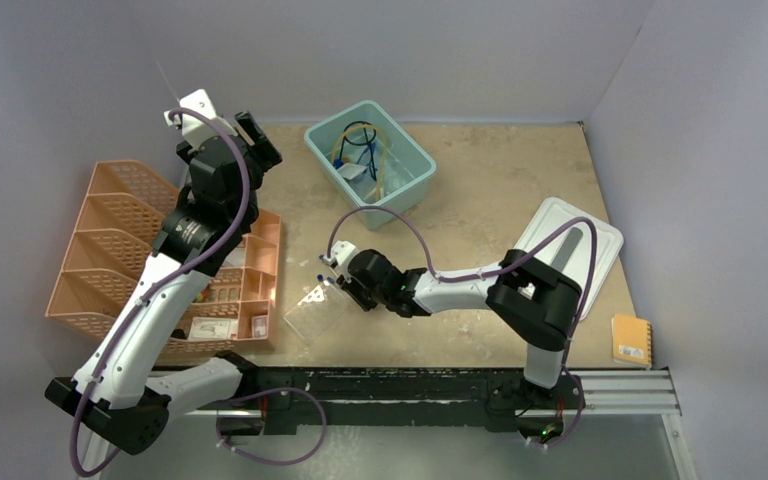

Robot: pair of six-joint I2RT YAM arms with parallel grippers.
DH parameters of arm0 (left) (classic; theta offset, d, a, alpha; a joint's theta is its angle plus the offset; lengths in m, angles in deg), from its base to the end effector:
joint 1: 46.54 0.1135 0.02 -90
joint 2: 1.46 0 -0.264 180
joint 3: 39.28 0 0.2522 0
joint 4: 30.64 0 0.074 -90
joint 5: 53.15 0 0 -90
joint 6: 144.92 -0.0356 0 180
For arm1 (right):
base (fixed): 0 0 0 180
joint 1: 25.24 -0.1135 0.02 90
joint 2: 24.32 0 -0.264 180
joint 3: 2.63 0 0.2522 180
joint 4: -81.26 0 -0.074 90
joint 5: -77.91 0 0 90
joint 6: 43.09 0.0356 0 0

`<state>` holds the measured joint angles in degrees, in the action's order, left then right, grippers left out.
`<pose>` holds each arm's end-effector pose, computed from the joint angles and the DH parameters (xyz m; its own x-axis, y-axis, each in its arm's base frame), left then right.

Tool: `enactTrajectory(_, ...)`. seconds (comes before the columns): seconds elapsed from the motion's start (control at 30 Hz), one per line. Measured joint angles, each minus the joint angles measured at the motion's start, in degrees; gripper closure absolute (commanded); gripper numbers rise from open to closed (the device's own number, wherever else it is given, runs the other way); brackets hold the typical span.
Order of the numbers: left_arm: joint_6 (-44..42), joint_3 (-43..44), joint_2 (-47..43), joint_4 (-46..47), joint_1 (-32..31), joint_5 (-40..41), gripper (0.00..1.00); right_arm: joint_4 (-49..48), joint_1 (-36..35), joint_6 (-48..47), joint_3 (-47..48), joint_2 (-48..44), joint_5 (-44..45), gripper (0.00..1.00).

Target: Organize the chemistry lab equipment

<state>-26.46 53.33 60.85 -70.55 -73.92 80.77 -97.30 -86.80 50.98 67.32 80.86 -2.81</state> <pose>0.2008 -0.0762 0.4579 0.0012 -0.3872 -0.9220 -0.3133 0.8754 -0.3681 0.1873 0.3338 0.1576 -0.3409 -0.4824 -0.8069 -0.7840 0.6195 -0.0391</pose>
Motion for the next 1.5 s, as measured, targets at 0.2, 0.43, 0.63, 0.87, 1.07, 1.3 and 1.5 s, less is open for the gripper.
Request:
enactTrajectory(0.2,-0.04,0.0,-0.15,-0.33,0.0,0.04,0.3,-0.94,0.0,-0.02,1.31,1.38,-0.02,0.64)
enactTrajectory(0.43,-0.15,0.0,-0.15,-0.96,0.0,0.09,0.3,-1.44,0.13,-1.31,3.85,3.65,-1.33,0.86)
enactTrajectory(0.63,-0.59,0.0,-0.15,-1.81,0.0,0.07,0.3,-1.53,0.5,-2.62,3.23,3.15,-2.27,0.88)
enactTrajectory(0.87,-0.57,-0.92,-0.55,-1.66,0.0,0.02,0.3,-0.35,1.46,-2.64,-2.69,-2.14,-2.8,0.94)
enactTrajectory(1.07,0.31,-3.13,-0.61,-1.81,0.0,-1.05,0.3,2.97,3.56,-0.39,-6.56,-7.26,-2.91,0.96)
enactTrajectory(1.3,4.59,-6.49,-0.52,-1.31,0.02,-6.25,0.3,4.52,11.17,5.66,-9.51,-16.79,-4.5,0.96)
enactTrajectory(1.5,8.41,-7.78,1.79,-0.17,0.11,-17.79,0.32,5.42,15.34,10.38,-10.12,-23.96,-5.84,0.95)
